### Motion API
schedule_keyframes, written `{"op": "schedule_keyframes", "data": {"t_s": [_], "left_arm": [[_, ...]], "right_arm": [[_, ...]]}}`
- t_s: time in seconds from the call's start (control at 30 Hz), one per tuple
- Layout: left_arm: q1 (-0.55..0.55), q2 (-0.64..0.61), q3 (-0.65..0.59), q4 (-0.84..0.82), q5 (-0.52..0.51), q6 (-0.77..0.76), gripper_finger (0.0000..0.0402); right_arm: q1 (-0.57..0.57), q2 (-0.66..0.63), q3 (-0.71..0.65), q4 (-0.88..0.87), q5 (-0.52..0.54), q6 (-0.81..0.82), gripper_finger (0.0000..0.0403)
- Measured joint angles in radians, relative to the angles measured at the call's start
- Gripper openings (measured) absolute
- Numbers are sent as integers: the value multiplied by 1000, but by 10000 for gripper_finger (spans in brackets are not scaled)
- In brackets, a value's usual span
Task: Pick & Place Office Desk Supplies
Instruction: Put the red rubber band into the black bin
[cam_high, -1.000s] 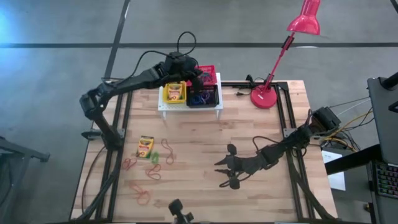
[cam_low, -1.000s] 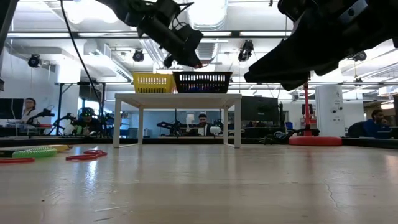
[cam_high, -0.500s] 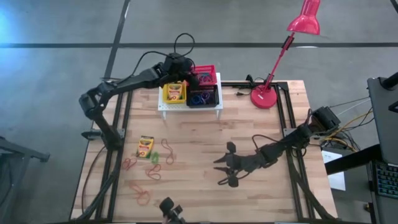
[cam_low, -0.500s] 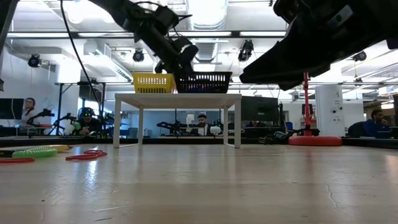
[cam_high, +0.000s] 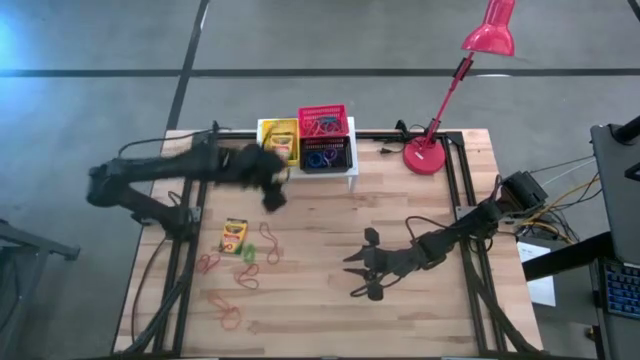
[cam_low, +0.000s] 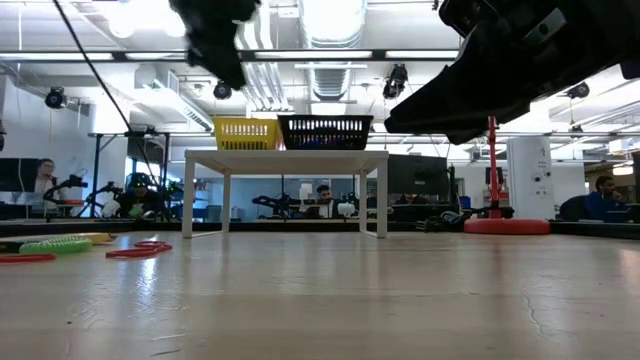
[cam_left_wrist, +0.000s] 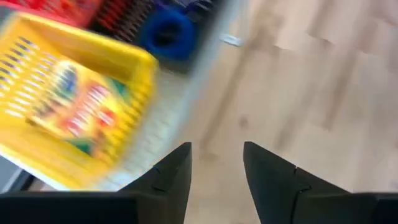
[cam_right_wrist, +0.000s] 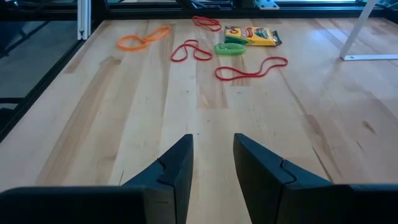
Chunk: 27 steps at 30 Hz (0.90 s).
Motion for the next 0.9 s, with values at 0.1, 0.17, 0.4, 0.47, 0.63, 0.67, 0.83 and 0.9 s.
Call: {"op": "schedule_keyframes", "data": {"t_s": [0.1, 0.17, 0.4, 0.47, 0.63, 0.67, 0.83, 0.9], "left_arm": [[-184, -88, -136, 51, -120, -101, 143], [-296, -135, -233, 99, -206, -163, 142], [-608, -194, -554, 359, -304, -208, 142], [-664, -177, -632, 456, -309, -215, 142], [-692, -96, -791, 749, -324, -302, 145], [-691, -76, -815, 807, -325, -307, 148], [-678, 40, -857, 955, -325, -306, 176], [-670, 88, -854, 954, -323, -306, 190]], "right_arm": [[-5, 0, 0, 1, 0, -16, 111], [-9, 0, 0, 7, 0, -24, 111], [-34, 0, 1, 30, 0, -28, 111], [-40, 0, 1, 30, -1, -29, 111], [-54, 0, 1, 33, -2, -30, 111], [-55, 0, 1, 36, -2, -32, 111], [-56, 0, 1, 37, -3, -33, 111], [-57, 0, 1, 36, -3, -33, 111]]}}
